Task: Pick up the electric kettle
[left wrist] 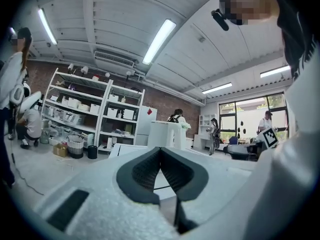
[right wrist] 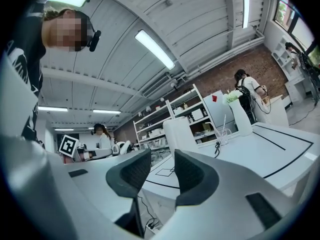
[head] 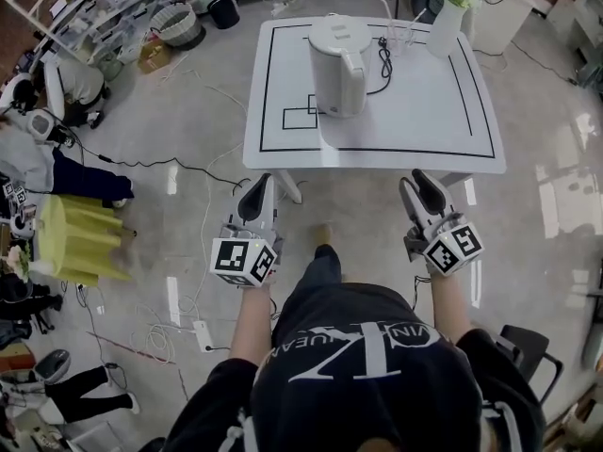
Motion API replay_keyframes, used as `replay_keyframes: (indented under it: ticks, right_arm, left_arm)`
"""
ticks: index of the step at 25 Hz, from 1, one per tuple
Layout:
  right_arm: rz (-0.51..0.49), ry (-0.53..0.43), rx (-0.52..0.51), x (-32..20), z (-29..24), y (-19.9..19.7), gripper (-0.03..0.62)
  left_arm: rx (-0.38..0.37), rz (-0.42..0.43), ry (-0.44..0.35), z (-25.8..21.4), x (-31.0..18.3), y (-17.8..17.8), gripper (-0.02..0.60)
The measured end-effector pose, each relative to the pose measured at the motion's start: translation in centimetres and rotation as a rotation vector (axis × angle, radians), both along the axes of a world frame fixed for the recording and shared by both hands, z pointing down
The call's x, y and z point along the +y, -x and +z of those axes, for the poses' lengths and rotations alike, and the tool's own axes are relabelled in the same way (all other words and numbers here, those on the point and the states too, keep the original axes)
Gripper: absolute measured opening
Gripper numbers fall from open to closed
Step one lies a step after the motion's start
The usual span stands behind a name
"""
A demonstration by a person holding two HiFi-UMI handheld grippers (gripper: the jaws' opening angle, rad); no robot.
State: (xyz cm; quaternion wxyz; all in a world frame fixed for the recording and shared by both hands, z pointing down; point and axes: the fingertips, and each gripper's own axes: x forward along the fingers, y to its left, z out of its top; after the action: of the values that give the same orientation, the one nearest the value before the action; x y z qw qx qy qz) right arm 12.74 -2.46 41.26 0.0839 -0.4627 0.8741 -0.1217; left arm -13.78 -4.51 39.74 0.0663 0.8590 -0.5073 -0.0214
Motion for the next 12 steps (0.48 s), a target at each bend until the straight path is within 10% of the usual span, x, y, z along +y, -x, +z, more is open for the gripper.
replay_keyframes:
  ticks: [12]
  right_arm:
    - [0.0, 0.028, -0.002, -7.8, 0.6, 1.5, 0.137]
  left_arm:
    - [0.006, 0.038, 0.029, 1.0, -8.9, 0.2, 0.006]
